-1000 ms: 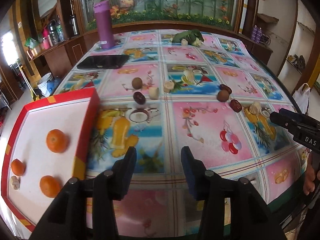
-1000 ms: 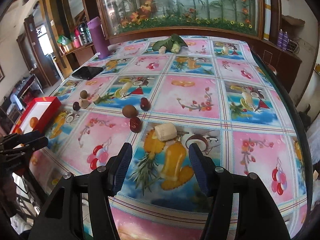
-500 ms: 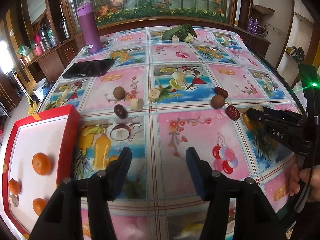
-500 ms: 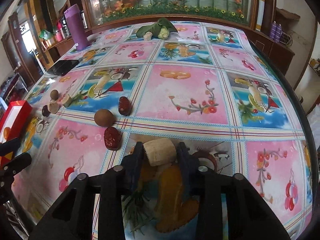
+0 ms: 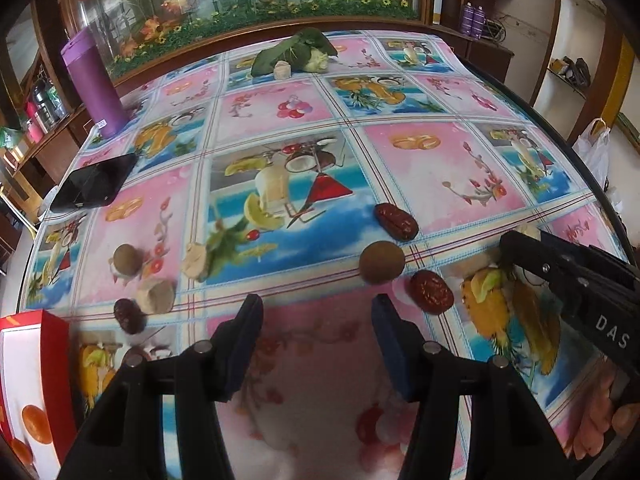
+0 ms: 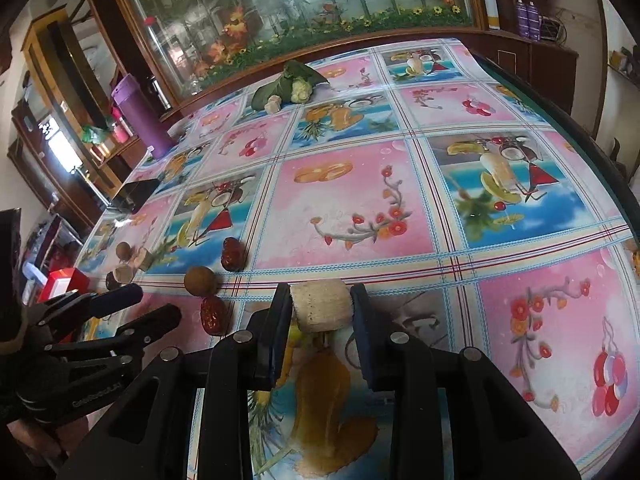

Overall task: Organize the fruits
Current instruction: 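Grasp the beige cylinder with the right gripper while the left grasps a brown round fruit, then carry both items over the tray and open both grippers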

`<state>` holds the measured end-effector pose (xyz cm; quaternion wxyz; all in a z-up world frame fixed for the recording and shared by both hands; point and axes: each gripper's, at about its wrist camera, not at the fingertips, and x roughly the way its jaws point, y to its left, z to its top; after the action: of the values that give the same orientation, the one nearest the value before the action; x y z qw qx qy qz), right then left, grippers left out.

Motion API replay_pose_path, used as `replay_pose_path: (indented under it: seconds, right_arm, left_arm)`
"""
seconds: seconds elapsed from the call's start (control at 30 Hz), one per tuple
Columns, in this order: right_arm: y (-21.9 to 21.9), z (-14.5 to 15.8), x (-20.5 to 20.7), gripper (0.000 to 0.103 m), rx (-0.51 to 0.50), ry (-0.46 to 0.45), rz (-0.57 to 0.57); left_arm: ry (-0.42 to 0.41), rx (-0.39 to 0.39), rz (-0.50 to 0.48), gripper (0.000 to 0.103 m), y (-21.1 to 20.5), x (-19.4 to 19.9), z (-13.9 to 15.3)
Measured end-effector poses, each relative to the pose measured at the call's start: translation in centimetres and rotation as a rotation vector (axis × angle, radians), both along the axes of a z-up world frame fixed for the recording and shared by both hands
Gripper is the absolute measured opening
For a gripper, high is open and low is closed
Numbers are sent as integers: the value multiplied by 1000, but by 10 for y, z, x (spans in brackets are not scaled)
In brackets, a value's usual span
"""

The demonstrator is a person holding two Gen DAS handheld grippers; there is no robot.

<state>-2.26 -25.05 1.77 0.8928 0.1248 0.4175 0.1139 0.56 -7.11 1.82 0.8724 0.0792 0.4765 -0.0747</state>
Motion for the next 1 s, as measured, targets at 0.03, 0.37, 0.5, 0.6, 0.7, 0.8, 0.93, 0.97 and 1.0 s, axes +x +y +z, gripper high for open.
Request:
replay_pose_path:
  seconds: [0.03,0.37,0.5,0.6,0.7,0.8,0.93,0.97,1.0]
  right_arm:
    - [-1,-1,0,29,4,7,-3]
    - [-1,-5,4,29,-2,24,-7]
    - [-1,-5,3,29,-6,23,-6]
    - [-1,-5,3,29,-5,23,-7]
    - [-1,-5,3,29,-8,22,-7]
    - [0,-5,3,29,-13,20,-6]
    - [1,-5,4,29,-18,15,-2]
    - [1,-5,4,29,-15,14,-1]
    - [1,-4,3,29,-10,12,2]
  left_arm:
    - [2,-2,-4,60,-3,4,-2]
    - [-6,-56,-48,60,-20,20,-5]
    - [-14,-69,-52,57,-23,26,-5]
    - [-14,-65,-60,43,-25,28,-5]
    - [-17,-74,-68,28,-26,26,-4]
    - [-8,-102,-64,25,-21,26,-3]
    - [-1,-120,-40,25,-15,20,-1]
    - [-5,-126,-31,25,-11,17,0]
    - [-16,-133,-22,25,-7,12,3]
